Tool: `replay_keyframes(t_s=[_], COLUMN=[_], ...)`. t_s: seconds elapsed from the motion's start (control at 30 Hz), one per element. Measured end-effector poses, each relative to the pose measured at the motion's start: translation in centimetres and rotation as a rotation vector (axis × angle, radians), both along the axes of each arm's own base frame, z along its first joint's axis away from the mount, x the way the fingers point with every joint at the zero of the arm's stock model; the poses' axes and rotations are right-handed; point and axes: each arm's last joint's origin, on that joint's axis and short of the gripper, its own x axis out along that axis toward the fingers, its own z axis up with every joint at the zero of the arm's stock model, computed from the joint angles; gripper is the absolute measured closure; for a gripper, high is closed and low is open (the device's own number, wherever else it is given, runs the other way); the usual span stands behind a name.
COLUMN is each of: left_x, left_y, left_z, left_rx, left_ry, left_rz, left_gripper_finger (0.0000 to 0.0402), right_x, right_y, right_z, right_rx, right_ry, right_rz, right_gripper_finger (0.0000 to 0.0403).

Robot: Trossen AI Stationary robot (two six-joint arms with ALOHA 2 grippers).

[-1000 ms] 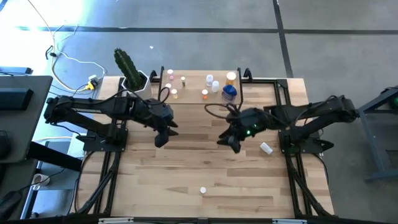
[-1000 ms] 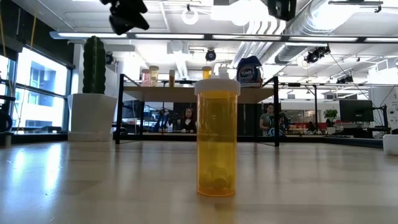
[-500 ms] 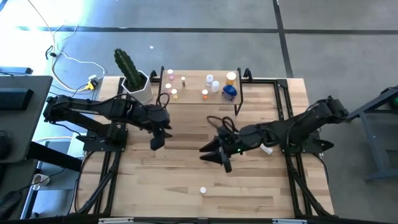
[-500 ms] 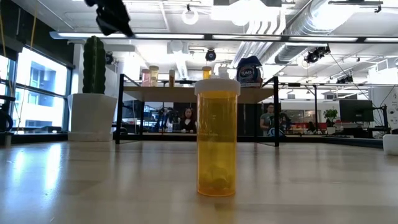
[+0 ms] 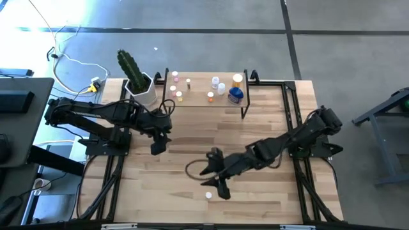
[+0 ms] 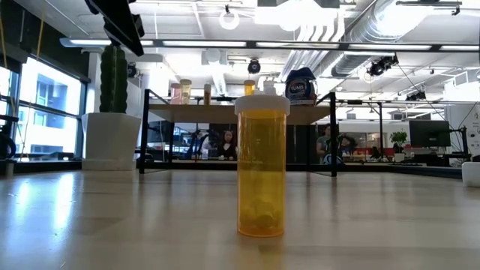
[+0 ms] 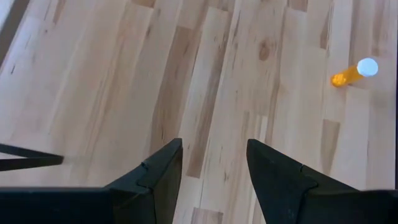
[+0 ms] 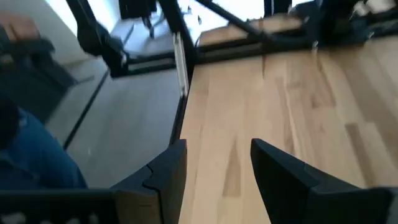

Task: Pick and place medicine bottles onto shelf by color
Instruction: Put the orange pill bottle on the shelf

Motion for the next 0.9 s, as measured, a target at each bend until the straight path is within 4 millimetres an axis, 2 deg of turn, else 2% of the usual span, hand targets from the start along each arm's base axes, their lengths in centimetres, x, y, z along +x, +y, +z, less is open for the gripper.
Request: replay_keyframes(t_s=[0.37,0.67,0.9], left_x=[0.0,0.0,0.0], left_y=[0.0,0.0,0.0], left_z=[0.0,0.0,0.0], left_rx=[0.001,0.000,0.000], left_ry=[0.000,-0.002,-0.003], left_rz=[0.000,0.000,0.000], left_gripper_finger=[0.0232,0.0232,0.0232], right_x=[0.8,1.1,1.6], right_y=[2.9,3.0,3.7], right_z=[-5.0,-7.3,-9.9], right_rx=[-0.096,-0.151,-0.273], right_ry=[0.153,0.256,0.283], right_rz=[0.100,0.129,0.216], right_gripper_finger=[0.0234,0.0234,0.0234])
